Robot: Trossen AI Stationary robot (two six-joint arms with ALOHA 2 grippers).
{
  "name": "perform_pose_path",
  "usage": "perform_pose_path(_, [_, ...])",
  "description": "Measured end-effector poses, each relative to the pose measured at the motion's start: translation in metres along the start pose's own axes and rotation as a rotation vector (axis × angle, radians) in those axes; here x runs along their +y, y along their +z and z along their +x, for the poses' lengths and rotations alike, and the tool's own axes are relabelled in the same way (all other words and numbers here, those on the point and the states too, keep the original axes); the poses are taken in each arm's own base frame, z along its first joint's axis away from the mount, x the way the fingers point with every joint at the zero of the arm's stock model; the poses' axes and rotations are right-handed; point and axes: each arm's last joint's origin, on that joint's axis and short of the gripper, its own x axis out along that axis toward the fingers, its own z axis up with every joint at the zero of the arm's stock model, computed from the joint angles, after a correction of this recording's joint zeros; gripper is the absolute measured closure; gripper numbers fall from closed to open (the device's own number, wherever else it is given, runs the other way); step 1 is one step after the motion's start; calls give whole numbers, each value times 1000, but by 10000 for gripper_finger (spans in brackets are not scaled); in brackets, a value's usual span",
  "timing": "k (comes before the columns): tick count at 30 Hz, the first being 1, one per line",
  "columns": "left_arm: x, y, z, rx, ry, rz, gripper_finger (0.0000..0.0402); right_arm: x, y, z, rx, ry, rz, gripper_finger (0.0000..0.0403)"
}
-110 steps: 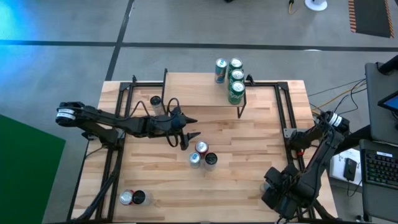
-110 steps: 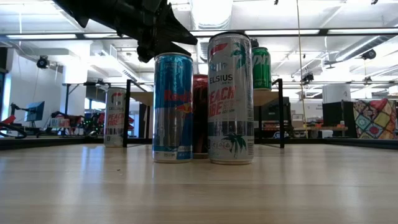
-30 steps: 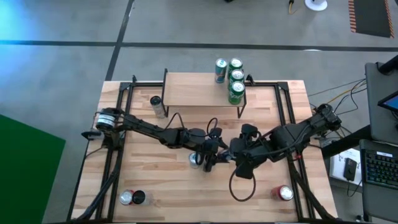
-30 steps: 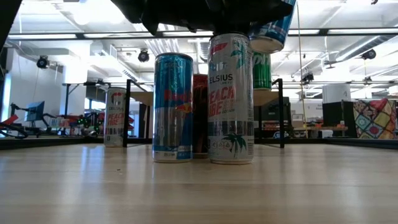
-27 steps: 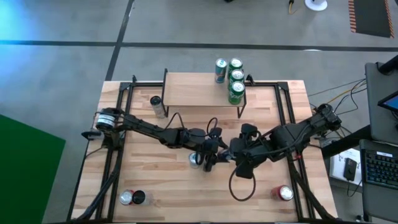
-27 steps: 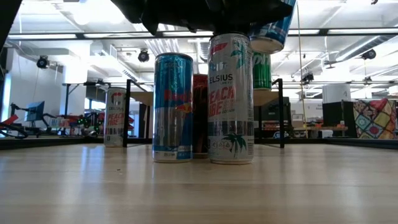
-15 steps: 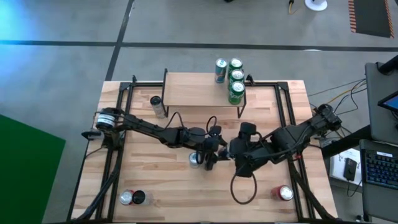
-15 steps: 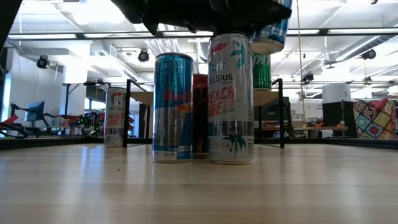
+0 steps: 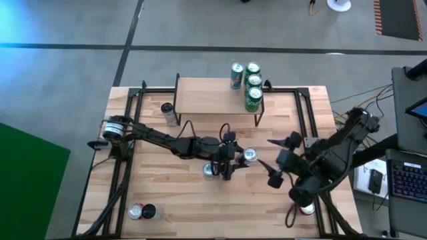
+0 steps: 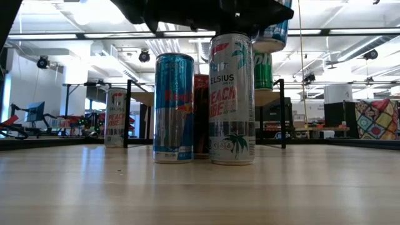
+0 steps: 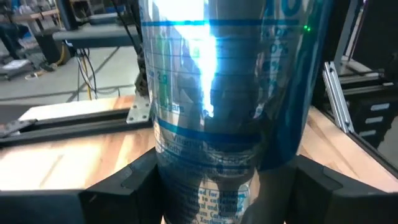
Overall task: Place canned beverage on shelf
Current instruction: Put the bottom blue soda can on the shelf aligned with the other blue soda can
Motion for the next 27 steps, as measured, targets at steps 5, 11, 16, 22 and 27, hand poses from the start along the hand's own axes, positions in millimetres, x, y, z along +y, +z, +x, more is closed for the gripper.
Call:
perform_pose_path(5, [1,6,-1,-73,9,4,180,1,-22,3,-90,73,67,54])
perform_pose_path(11, [1,3,-5,-143,15,10,180,1,-34,13,-218,218,81,54])
perform_pose_path(16, [1,-7,-11,-189,19,10,180,-7,-36,26,-336,296,115,54])
perform_pose_path(22, [0,-9,-12,-200,20,10,179,-15,-37,50,-314,373,121,54])
perform_pose_path(27, [1,-9,-13,-209,21,10,179,-10,-33,70,-304,392,113,54])
